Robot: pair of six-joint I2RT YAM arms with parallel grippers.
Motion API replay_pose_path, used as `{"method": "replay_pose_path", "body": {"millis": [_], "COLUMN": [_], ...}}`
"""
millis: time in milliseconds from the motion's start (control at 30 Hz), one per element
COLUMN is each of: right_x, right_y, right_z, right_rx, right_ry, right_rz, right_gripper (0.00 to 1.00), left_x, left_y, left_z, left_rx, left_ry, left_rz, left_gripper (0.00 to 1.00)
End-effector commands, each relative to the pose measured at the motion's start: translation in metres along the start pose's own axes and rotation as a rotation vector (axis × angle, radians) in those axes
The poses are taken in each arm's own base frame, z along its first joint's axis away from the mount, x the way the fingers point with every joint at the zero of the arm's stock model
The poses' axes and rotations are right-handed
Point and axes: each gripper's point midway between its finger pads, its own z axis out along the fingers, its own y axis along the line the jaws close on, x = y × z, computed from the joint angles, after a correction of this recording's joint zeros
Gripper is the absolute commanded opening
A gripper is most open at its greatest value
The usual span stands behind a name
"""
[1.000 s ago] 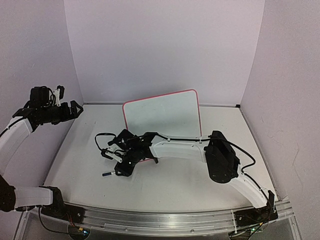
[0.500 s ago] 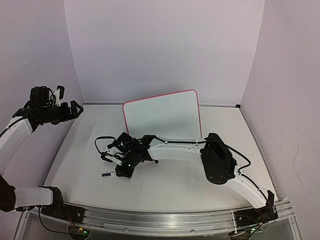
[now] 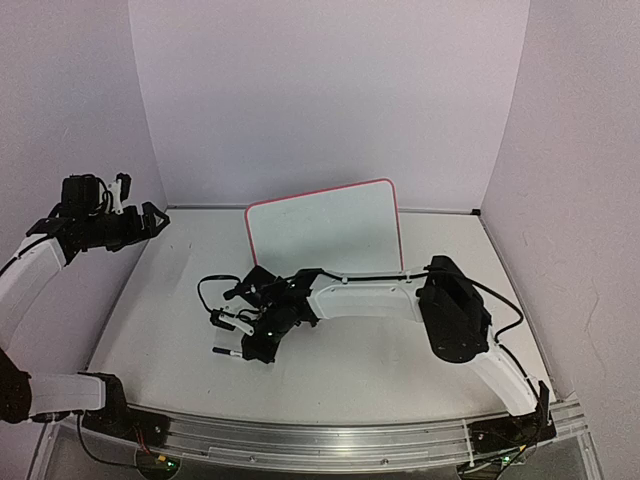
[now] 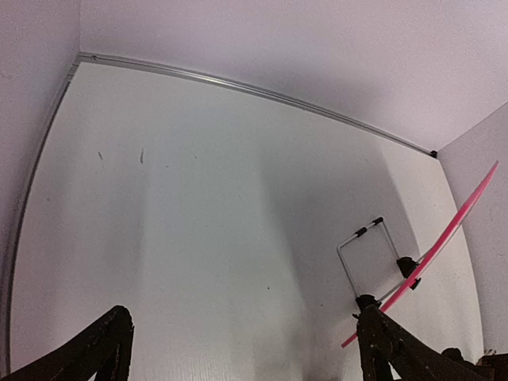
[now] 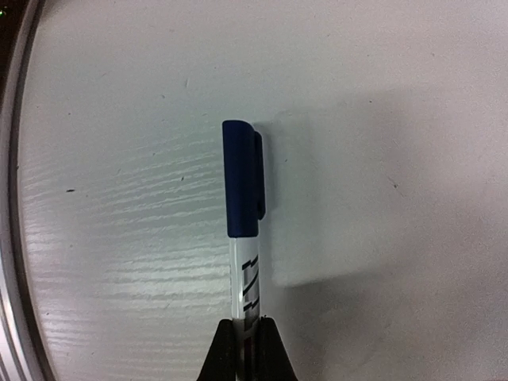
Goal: Write a sentence on the whiteboard
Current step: Pick up the whiteboard marker from the center of the board, then pass from the right arm to the left
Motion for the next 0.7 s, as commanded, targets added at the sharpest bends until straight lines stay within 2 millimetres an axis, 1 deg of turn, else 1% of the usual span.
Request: {"method": "replay_pose_path", "body": {"millis": [0,33,67,100,200,233,267,300,333,367,400,433,500,600,633,667], "right_x": [-0.04,-0.044,-0.041,-0.034,-0.027,-0.024,-0.023,-0.024,-0.024,-0.025,-0.026,-0.027,-0.027,-0.032,-0.032,-0.033], "right_y": [0.011,0.01,0.008,0.002,-0.01,-0.017,-0.02,-0.021,-0.023,-0.024,-0.027,-0.028,-0.031,-0.03,-0.03,-0.029], "right_z": [-0.077,-0.093,-0.1,-0.11,-0.121,-0.127,-0.131,-0.133,-0.136,-0.139,-0.144,-0.147,-0.152,-0.167,-0.167,-0.173], "right_rx": [0.057,0.078,0.091,0.101,0.112,0.121,0.131,0.138,0.148,0.159,0.187,0.198,0.222,0.245,0.245,0.251], "right_ry": [-0.138,-0.161,-0.163,-0.158,-0.166,-0.172,-0.175,-0.18,-0.183,-0.188,-0.192,-0.198,-0.206,-0.25,-0.25,-0.265], "right_rz": [0.01,0.009,0.014,0.028,0.054,0.065,0.067,0.064,0.059,0.056,0.046,0.043,0.037,0.028,0.029,0.027], "right_gripper": [0.0,0.0,0.0,0.0,0.0,0.0,0.0,0.0,0.0,0.0,0.0,0.0,0.0,0.0,0.0,0.0], "left_x": [0.024,0.03,0.037,0.044,0.063,0.08,0.088,0.095,0.103,0.108,0.111,0.114,0.113,0.117,0.116,0.119], "left_y": [-0.015,-0.022,-0.03,-0.049,-0.067,-0.08,-0.09,-0.097,-0.109,-0.117,-0.136,-0.143,-0.153,-0.161,-0.162,-0.163], "left_z": [0.007,0.008,0.008,0.006,0.01,0.015,0.017,0.02,0.02,0.021,0.021,0.019,0.018,0.017,0.017,0.017], "left_rx": [0.126,0.175,0.235,0.319,0.397,0.428,0.45,0.469,0.509,0.54,0.614,0.642,0.695,0.76,0.766,0.784], "left_ry": [0.071,0.086,0.107,0.127,0.195,0.267,0.3,0.331,0.361,0.382,0.392,0.404,0.403,0.429,0.428,0.441], "left_rz": [-0.055,-0.067,-0.076,-0.048,-0.014,0.008,0.024,0.034,0.047,0.047,0.046,0.037,0.028,-0.003,-0.007,-0.017], "left_gripper": [0.96,0.96,0.96,0.96,0.97,0.97,0.97,0.97,0.97,0.97,0.96,0.96,0.96,0.94,0.93,0.92]}}
